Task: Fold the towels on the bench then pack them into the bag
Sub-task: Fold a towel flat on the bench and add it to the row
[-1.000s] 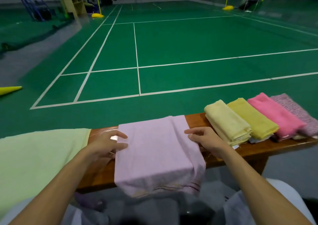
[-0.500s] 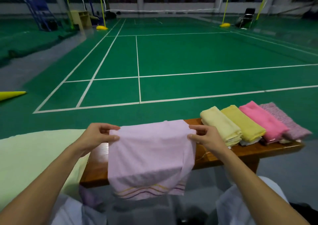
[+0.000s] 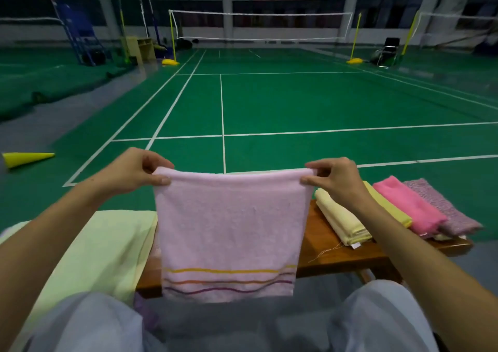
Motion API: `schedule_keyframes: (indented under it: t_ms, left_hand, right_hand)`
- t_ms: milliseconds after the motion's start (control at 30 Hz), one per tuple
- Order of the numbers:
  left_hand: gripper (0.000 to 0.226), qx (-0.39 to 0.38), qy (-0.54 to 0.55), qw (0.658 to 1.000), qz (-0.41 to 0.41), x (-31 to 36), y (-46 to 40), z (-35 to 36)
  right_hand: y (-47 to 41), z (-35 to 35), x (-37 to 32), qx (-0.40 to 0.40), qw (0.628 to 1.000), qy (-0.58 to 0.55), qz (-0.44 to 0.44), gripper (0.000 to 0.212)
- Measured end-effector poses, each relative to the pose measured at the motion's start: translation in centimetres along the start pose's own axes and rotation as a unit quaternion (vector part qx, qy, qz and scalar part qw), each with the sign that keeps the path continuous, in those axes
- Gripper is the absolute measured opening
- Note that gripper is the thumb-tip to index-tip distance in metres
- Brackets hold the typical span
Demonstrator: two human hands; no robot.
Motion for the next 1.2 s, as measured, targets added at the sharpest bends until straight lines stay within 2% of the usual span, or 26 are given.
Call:
schedule_keyframes:
  t_ms: [200,300,400,500,667,800,1000,1200]
  left_hand:
    - [0.022,0.161,-0.102,0.982,0.010,2.3,-1.2,-1.9]
    - [0.024,0.238,-0.091,0.967,0.027,3.3,-1.3,-2.2]
    - [0.023,0.281,-0.053,0.957,0.047,4.1,-1.4,-2.4]
    - [0.027,0.268,0.010,0.962,0.057,4.6,-1.4,-2.6]
    - [0.036,0.221,0.143,0.964,0.039,4.3,-0.9,-2.3]
    - [0.033,0.212,0.182,0.959,0.047,4.3,0.2,-1.7]
    - [0.032,0.215,0.211,0.949,0.093,6.0,3.3,-2.0]
    - [0.031,0.210,0.244,0.938,0.127,7.5,4.0,-2.8]
  right_hand:
    - [-3.9,-1.6,-2.4,0.052,0.995,0.085,-0.012,0.036]
    - [-5.3,-2.2,-3.0,0.079,0.992,0.100,0.000,0.032]
    - [-6.2,-3.0,-3.9,0.110,0.987,0.117,-0.016,0.025]
    - [-6.7,-3.7,-3.7,0.127,0.986,0.107,-0.033,0.023]
    - [-6.6,-3.9,-2.8,0.064,0.997,-0.023,0.028,0.021]
    - [-4.9,-3.8,-2.6,0.031,0.986,-0.153,0.055,0.017]
    - [-2.1,-5.6,-3.8,0.072,0.968,-0.241,-0.009,0.022]
    - [-2.6,-7.0,-4.4,0.147,0.958,-0.245,-0.032,0.033]
Point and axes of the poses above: each hand's wrist, its own y-axis away from the middle knuckle, its own z-axis out of the palm, x = y × z, the point moved 2 cm from there along -y, towards the middle knuckle, and after that the axes turned 4 degrees about y, right-handed, at the moved point
